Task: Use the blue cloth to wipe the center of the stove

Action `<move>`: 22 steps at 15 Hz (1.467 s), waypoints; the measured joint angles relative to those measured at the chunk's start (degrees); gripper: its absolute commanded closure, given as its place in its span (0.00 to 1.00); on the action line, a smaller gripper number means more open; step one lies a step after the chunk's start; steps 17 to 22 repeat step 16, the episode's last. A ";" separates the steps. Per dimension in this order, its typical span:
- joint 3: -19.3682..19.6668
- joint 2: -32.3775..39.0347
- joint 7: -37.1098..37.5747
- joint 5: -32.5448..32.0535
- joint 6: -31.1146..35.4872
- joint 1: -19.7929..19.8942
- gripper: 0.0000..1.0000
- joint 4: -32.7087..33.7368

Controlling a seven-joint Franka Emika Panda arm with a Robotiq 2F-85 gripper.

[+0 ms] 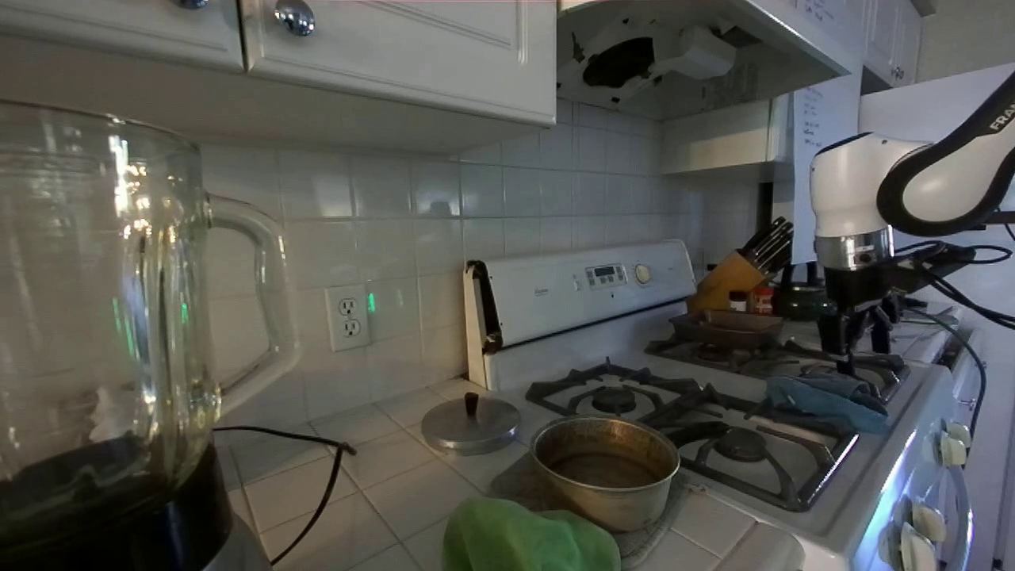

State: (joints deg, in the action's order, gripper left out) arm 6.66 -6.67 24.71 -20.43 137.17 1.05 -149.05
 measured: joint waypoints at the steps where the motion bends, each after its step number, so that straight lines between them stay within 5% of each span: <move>1: -0.72 -1.40 0.67 0.09 0.00 0.22 0.00 -0.45; 15: -7.08 -16.22 2.72 1.57 6.33 3.74 0.00 -6.59; 22: -7.33 -16.74 2.72 1.57 6.44 4.00 0.00 -6.91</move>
